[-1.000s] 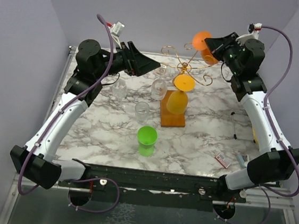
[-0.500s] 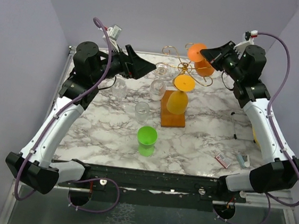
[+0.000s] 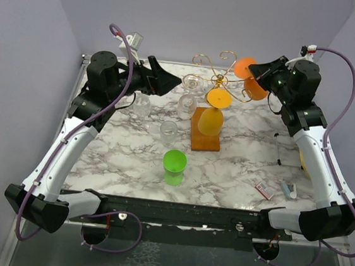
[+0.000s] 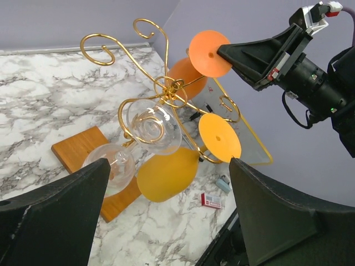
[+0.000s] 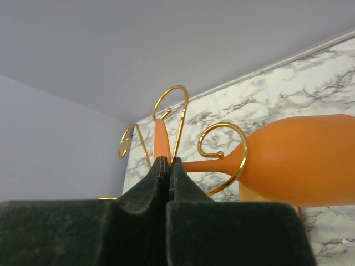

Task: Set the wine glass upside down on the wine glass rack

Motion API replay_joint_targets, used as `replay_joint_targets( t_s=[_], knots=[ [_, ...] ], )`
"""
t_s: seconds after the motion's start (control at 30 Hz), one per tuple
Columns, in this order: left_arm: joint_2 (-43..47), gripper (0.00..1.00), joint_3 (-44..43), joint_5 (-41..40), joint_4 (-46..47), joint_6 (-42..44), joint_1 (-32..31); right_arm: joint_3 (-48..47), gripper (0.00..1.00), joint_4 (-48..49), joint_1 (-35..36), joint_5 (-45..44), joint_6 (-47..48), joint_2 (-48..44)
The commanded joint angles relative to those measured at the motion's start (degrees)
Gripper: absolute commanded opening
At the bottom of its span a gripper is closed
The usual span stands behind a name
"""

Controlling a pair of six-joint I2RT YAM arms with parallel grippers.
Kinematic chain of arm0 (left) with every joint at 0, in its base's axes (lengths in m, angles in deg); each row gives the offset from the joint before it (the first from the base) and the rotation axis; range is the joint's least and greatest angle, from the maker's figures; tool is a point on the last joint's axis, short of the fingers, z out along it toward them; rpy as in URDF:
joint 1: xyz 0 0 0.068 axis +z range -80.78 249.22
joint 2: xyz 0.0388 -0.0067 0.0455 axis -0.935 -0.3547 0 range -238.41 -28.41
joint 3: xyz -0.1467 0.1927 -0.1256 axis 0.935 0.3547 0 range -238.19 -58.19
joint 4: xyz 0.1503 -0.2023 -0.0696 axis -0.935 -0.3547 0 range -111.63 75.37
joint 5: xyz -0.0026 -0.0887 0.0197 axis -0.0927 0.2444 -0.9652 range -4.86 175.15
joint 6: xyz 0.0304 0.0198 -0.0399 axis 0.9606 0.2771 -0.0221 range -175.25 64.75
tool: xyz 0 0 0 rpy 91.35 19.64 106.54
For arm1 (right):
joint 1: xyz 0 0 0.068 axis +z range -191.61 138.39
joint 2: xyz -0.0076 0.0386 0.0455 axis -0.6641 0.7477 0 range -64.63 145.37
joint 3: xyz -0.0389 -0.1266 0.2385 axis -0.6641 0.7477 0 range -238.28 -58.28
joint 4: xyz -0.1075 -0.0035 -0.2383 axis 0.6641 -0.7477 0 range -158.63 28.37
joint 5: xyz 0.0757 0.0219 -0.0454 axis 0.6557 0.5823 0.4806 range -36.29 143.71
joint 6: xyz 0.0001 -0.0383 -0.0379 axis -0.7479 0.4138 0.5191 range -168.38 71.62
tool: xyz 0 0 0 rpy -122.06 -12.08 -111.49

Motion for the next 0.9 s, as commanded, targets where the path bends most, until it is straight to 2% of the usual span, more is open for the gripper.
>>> replay_joint_targets(
  t_s=[0.0, 0.5, 0.77, 0.87],
  knots=[
    [2.12, 0.89, 0.73, -2.50, -1.80, 2.25, 0.30, 1.42, 0.01, 1.25, -0.25, -10.42, 1.30, -1.56],
    [2.19, 0.91, 0.85, -4.83, -3.73, 3.57, 0.30, 2.81, 0.01, 7.68, -0.23, -12.62, 2.35, 0.28],
    [2.09, 0.91, 0.47, -5.90, -4.41, 4.30, 0.30, 0.84, 0.08, 6.40, -0.25, -12.16, 2.77, 3.37],
    [2.10, 0.92, 0.21, -6.53, -4.89, 4.76, 0.30, 0.36, 0.16, 6.43, -0.25, -11.26, 2.98, 4.26]
  ],
)
